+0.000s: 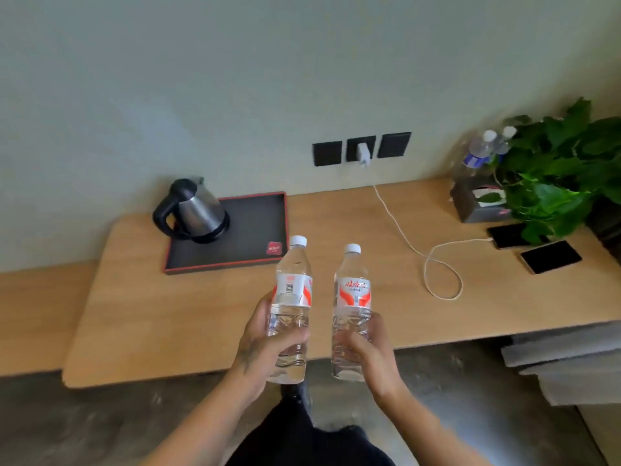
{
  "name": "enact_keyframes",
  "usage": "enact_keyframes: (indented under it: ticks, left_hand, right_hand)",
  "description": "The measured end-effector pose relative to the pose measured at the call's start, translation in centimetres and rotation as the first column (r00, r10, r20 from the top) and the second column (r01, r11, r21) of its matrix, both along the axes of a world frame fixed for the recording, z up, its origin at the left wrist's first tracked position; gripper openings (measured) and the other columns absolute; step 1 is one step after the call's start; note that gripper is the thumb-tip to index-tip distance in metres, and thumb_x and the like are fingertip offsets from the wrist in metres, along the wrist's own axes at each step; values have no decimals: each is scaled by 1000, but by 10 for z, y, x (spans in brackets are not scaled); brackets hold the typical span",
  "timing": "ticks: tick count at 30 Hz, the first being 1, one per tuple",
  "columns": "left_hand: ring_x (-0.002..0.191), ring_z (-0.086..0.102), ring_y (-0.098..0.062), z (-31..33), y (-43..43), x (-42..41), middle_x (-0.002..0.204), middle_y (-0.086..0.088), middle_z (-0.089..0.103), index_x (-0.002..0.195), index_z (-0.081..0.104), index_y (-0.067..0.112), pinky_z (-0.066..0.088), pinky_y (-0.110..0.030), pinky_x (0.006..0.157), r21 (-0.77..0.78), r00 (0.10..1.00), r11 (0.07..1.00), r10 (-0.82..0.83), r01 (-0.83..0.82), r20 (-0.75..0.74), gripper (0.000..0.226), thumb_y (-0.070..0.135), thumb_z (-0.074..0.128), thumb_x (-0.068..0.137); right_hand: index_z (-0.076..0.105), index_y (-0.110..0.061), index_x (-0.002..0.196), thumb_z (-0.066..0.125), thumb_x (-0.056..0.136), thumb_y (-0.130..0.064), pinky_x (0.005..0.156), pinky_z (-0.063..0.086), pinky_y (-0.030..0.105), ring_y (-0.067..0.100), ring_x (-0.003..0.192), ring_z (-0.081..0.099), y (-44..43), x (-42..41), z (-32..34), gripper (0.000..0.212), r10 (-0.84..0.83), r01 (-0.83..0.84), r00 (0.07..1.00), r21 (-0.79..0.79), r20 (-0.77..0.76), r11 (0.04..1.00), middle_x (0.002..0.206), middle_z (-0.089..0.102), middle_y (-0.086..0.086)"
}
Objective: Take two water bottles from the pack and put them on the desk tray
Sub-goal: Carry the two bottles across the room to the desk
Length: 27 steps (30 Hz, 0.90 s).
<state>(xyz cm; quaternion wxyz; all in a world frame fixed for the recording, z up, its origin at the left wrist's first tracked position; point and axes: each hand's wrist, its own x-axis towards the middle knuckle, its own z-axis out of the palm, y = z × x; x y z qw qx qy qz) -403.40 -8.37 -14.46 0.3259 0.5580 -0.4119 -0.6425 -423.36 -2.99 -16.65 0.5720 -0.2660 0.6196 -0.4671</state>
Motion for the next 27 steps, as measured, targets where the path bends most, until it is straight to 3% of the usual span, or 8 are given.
enact_keyframes:
  ticks: [4, 8, 11, 15, 20, 24, 27]
  left_hand:
    - [111, 80, -29, -4, -3, 34, 118, -2, 85, 144, 64, 37, 62, -38, 84, -18, 990, 989, 144, -144, 7, 94, 37, 94, 55]
    - [105, 82, -27, -10, -17, 56, 115, -3, 86, 143, 64, 36, 64, -27, 72, -4, 977, 977, 215, -215, -10, 93, 35, 95, 55]
    - [102, 83, -28, -16, -36, 68, 115, -6, 85, 144, 64, 35, 65, -29, 71, 14, 974, 975, 224, -223, -33, 92, 32, 95, 57]
    - [103, 82, -29, -25, -68, 82, 115, -8, 84, 142, 65, 37, 66, -31, 73, 28, 978, 979, 202, -200, -60, 89, 30, 96, 58]
    - [96, 83, -21, -34, -107, 101, 110, -4, 85, 135, 69, 43, 65, -29, 73, 47, 985, 987, 159, -156, -63, 82, 34, 95, 57]
    - [98, 83, -21, -37, -134, 118, 108, -1, 85, 122, 73, 52, 66, -35, 77, 82, 990, 989, 131, -127, -55, 70, 38, 95, 57]
    - [99, 83, -22, -38, -149, 125, 108, -1, 85, 118, 74, 52, 65, -32, 76, 94, 992, 989, 118, -112, -54, 66, 40, 95, 57]
  right_hand:
    - [55, -14, 125, 72, 54, -47, 59, 58, 17, 0, 84, 75, -34, 33, 1, 80, 136, -137, 989, -16, -59, 990, 106, 73, -2]
    - [58, -22, 118, 75, 57, -44, 67, 62, 33, 23, 93, 76, -64, 56, -3, 67, 179, -179, 978, 8, -103, 984, 99, 78, -4]
    - [59, -20, 117, 75, 57, -39, 72, 62, 49, 39, 96, 75, -85, 72, -5, 65, 170, -167, 979, 32, -113, 985, 98, 79, 5]
    - [59, -22, 119, 76, 58, -40, 81, 61, 61, 38, 98, 76, -113, 87, -7, 66, 174, -167, 976, 60, -130, 984, 100, 81, 2]
    - [59, -21, 118, 76, 56, -39, 72, 62, 46, 29, 90, 77, -142, 101, -11, 66, 145, -134, 980, 86, -140, 987, 96, 81, -1]
    - [60, -23, 117, 75, 54, -39, 64, 61, 30, 16, 81, 77, -162, 114, -10, 66, 125, -114, 981, 83, -147, 990, 93, 81, -5]
    - [60, -20, 116, 75, 54, -39, 60, 61, 22, 7, 75, 76, -173, 121, -9, 67, 114, -104, 987, 83, -118, 991, 91, 80, -9]
